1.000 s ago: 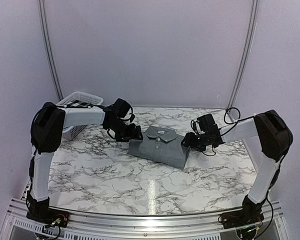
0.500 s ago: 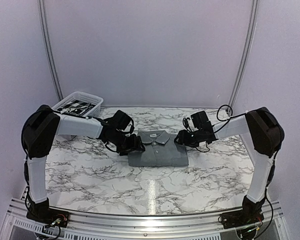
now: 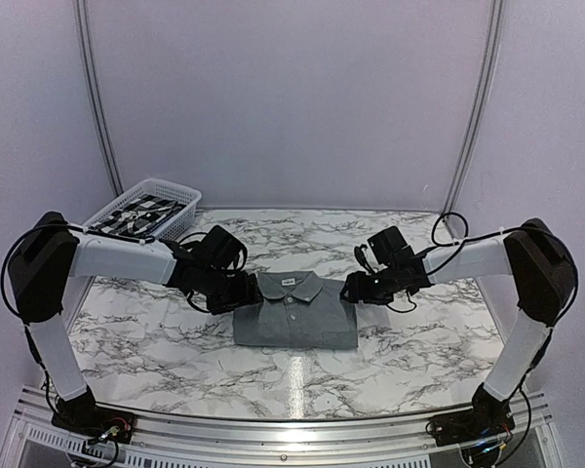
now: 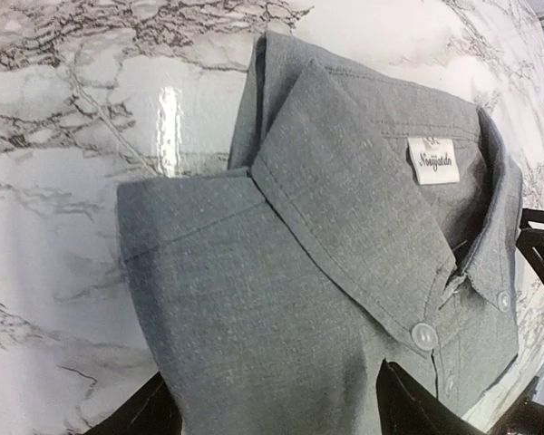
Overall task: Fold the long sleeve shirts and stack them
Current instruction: Smooth out the square-folded shirt at the center of the board.
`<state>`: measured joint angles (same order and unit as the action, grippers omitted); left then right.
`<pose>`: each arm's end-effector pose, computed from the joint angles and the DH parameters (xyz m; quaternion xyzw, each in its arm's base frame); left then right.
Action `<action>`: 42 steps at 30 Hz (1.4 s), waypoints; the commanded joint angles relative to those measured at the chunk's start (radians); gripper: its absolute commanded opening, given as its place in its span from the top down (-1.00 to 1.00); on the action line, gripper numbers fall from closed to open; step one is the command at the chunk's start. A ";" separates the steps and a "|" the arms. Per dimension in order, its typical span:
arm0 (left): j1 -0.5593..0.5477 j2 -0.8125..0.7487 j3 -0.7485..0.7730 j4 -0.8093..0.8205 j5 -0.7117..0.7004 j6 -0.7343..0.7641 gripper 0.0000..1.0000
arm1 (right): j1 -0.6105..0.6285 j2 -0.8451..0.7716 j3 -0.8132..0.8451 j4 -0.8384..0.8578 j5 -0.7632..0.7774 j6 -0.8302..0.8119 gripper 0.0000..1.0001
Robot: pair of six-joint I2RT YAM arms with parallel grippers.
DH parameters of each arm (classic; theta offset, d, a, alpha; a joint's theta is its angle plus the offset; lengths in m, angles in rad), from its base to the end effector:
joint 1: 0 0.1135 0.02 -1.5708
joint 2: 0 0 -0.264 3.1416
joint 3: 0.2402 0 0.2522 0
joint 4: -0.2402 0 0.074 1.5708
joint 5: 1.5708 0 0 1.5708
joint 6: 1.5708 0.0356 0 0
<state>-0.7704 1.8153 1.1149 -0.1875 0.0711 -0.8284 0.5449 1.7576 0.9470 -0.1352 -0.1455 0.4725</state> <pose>0.2702 -0.2657 0.1727 -0.0154 0.9416 -0.2633 0.2093 0.2925 0.1833 0.1482 -0.0567 0.9476 0.2097 0.2341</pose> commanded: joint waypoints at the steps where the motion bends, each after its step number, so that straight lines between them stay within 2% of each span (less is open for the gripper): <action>1: 0.005 -0.013 0.012 -0.010 -0.064 0.069 -0.53 | -0.004 -0.044 0.070 -0.085 0.071 -0.034 -0.22; 4: 0.033 -0.029 0.004 -0.010 -0.089 0.086 -0.56 | 0.001 -0.041 0.095 -0.102 0.074 -0.038 -0.22; 9: 0.082 -0.012 0.027 0.006 -0.014 0.111 -0.48 | 0.012 -0.012 0.130 -0.101 0.089 -0.044 -0.12; 13: 0.109 0.027 0.048 0.005 0.012 0.110 -0.24 | 0.013 0.027 0.167 -0.101 0.089 -0.048 0.01; 17: 0.114 0.060 0.069 0.006 0.009 0.111 -0.09 | 0.016 0.056 0.188 -0.098 0.082 -0.051 0.18; 23: 0.114 0.094 0.091 0.006 -0.004 0.104 0.09 | 0.020 0.092 0.196 -0.091 0.071 -0.054 0.25; 36: 0.115 0.131 0.132 -0.023 -0.017 0.112 0.17 | 0.021 0.111 0.200 -0.087 0.055 -0.057 0.33; 42: 0.116 0.099 0.111 -0.054 -0.065 0.107 0.08 | 0.028 0.076 0.209 -0.112 0.078 -0.063 0.32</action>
<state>-0.6582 1.9343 1.2350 -0.1932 0.0463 -0.7216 0.5556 1.8629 1.1107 -0.2234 -0.0860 0.4198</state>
